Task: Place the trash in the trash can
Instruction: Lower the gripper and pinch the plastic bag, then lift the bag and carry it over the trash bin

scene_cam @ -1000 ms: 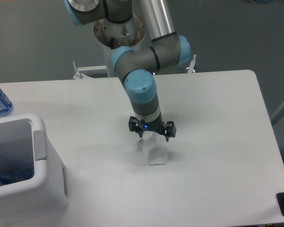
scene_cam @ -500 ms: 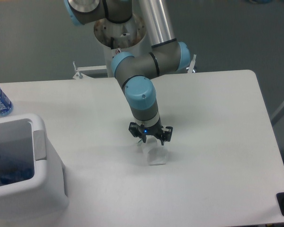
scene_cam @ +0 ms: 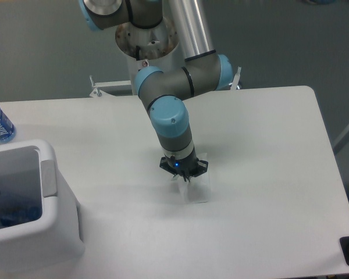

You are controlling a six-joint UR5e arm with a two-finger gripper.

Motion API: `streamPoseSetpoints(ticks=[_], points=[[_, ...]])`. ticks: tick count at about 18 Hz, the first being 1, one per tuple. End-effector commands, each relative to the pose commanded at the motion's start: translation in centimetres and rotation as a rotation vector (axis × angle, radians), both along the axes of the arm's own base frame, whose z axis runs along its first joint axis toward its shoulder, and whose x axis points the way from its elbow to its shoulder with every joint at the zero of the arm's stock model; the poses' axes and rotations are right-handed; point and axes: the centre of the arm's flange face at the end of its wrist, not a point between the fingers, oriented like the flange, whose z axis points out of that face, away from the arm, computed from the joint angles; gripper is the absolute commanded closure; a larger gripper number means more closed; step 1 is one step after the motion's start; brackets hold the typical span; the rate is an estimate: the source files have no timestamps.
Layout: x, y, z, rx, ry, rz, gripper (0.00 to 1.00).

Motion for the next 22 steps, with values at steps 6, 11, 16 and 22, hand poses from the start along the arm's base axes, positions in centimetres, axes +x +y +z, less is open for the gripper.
streamPoseSetpoints(ticks=[6, 11, 16, 22], points=[[-2.1, 3.7, 8.4, 0.253, 0.019, 0.18, 0.97], [-3.2, 7.0, 16.1, 0.478, 0.002, 0.373, 0.97], [0.2, 10.3, 21.8, 0.607, 0.001, 0.426, 0.97], [6.4, 13.1, 28.5, 0.737, -0.01, 0.393, 0.97]])
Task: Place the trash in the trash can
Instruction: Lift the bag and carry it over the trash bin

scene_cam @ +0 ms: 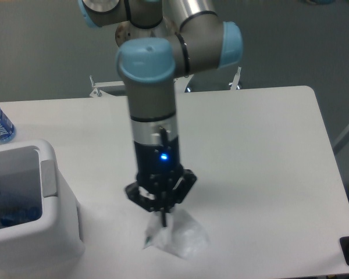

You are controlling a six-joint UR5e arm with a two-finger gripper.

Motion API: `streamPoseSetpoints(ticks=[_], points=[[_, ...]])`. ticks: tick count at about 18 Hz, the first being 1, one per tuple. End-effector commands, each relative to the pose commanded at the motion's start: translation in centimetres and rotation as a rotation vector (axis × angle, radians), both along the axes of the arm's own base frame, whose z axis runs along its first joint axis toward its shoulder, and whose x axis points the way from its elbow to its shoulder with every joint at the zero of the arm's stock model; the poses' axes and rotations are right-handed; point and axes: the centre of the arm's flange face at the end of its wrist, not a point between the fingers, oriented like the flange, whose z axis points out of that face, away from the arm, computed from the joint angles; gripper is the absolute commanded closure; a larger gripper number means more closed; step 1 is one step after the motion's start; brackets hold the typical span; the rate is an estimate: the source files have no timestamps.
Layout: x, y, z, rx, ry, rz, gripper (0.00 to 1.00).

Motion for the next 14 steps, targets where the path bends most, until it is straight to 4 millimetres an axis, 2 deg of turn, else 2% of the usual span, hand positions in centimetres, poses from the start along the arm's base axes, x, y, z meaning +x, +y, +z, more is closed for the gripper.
streamPoseSetpoints(ticks=[4, 8, 12, 14], points=[[6.5, 1.3, 2.6, 0.04, 0.011, -0.077, 0.97], [11.4, 1.3, 4.5, 0.067, 0.019, -0.137, 0.96], [16.1, 2.2, 4.3, 0.064, 0.013, -0.207, 0.94], [18.1, 2.9, 3.7, 0.055, 0.008, -0.24, 0.83]])
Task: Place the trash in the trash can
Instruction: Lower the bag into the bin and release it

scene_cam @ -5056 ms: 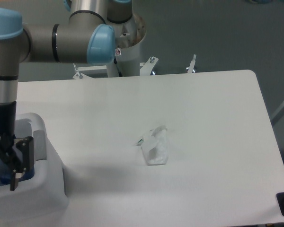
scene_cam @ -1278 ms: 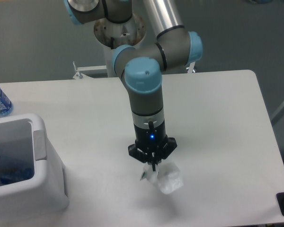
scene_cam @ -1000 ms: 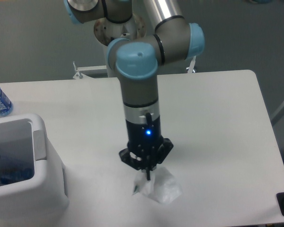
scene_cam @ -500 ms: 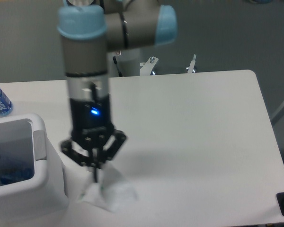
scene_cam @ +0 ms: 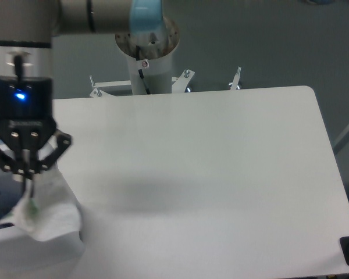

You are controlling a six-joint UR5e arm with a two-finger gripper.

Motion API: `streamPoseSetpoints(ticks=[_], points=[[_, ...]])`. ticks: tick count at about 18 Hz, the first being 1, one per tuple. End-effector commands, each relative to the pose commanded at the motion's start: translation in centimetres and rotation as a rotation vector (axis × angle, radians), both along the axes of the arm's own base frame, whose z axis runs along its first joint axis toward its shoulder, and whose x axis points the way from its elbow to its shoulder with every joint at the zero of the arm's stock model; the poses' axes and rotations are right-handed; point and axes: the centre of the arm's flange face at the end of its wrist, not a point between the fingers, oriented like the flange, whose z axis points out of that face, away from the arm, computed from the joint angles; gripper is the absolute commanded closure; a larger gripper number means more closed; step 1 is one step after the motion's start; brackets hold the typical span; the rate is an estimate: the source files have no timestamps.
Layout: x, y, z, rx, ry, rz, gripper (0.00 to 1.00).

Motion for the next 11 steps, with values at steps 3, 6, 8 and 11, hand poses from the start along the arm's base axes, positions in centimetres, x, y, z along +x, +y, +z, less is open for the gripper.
streamPoseSetpoints(ticks=[3, 6, 8, 11], points=[[1.5, 0.8, -1.7, -0.029, -0.005, -0.032, 0.51], [1.4, 1.2, -2.8, -0.047, -0.002, -0.038, 0.0], [1.5, 1.2, -3.2, -0.055, -0.003, -0.038, 0.0], [1.1, 0.9, -3.2, -0.065, 0.026, -0.015, 0.0]])
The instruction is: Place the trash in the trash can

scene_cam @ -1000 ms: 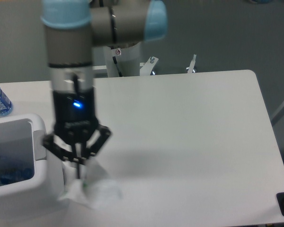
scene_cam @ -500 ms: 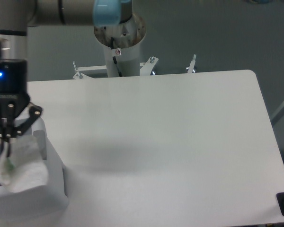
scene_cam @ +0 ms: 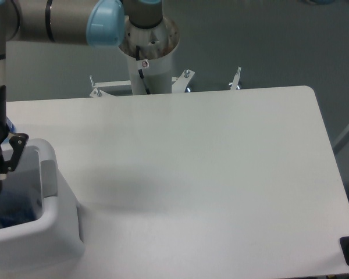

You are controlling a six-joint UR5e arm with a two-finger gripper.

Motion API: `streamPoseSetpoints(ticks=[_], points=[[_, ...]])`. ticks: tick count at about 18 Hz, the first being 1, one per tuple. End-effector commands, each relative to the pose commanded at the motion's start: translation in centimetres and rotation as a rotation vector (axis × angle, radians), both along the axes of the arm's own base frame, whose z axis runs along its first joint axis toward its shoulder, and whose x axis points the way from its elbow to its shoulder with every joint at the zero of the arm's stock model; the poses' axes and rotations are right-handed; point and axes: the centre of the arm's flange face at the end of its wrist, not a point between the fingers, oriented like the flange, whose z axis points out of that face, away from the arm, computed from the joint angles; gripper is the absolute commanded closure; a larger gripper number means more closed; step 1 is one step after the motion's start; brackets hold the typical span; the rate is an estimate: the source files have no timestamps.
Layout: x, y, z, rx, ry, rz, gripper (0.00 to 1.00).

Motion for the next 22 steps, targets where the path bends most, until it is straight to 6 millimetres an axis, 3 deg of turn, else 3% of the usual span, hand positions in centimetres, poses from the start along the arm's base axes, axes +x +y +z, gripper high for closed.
streamPoseSetpoints(ticks=[3, 6, 9, 11, 13, 16, 19, 22], points=[[-2.0, -0.2, -0.8, -0.046, 0.099, 0.058, 0.0], [-7.4, -0.7, -2.3, -0.134, 0.225, 0.115, 0.0], [-11.2, -2.1, -3.8, -0.213, 0.285, 0.15, 0.0], [-13.6, -3.2, -3.4, -0.278, 0.378, 0.161, 0.0], [-16.6, -4.8, -3.1, -0.354, 0.454, 0.163, 0.0], [-20.8, -6.6, -4.3, -0.444, 0.476, 0.145, 0.0], [-23.6, -8.8, -5.4, -0.599, 0.468, 0.042, 0.0], [-26.4, -12.4, -4.3, -0.724, 0.467, -0.06, 0.0]])
